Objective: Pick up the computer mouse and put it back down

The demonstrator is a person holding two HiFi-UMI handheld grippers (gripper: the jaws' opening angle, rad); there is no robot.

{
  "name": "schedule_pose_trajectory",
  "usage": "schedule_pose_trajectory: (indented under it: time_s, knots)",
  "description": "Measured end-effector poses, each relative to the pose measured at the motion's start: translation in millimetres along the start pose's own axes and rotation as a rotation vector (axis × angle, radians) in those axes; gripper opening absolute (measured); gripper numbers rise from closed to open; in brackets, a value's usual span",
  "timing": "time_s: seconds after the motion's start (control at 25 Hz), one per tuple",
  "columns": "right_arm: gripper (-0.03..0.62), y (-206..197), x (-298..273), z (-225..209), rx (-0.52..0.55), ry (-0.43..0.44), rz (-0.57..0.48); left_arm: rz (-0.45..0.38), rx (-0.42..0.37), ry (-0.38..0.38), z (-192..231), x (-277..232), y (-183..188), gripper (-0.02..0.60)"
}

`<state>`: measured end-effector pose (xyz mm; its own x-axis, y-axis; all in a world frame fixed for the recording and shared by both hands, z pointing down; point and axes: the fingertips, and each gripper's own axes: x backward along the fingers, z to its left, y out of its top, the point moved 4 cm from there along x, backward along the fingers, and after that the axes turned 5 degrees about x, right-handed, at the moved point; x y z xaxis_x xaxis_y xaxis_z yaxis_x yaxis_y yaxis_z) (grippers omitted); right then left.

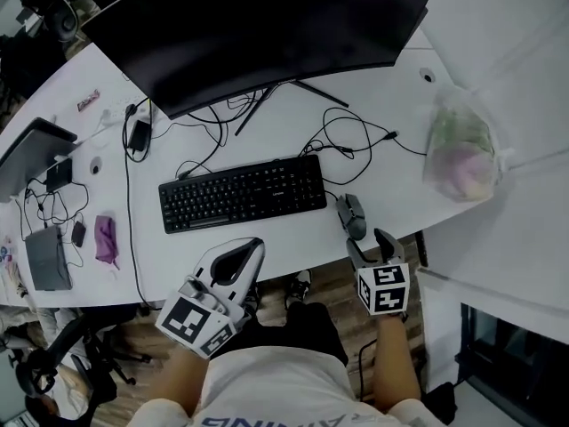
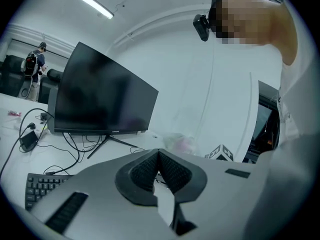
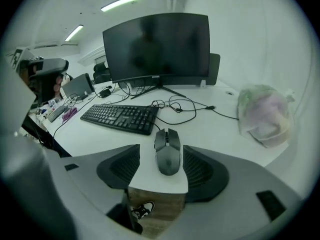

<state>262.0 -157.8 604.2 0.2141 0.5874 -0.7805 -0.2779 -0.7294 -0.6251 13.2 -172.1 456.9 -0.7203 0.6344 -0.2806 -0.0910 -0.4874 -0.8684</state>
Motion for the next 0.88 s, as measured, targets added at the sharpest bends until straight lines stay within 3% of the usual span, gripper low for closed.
schedule_pose_trajectory:
  time_s: [0.44,0.88]
  knots:
    - [0.27,-32,-60,-6,0.007,0.016,0.134,0.047,0.055,0.041,12,-14,-23,0.005]
    - [0.27,-35,-74,-7,0.021,-0.014,0.116,0.047,0.048,0.017,8,-16,-28,0.005]
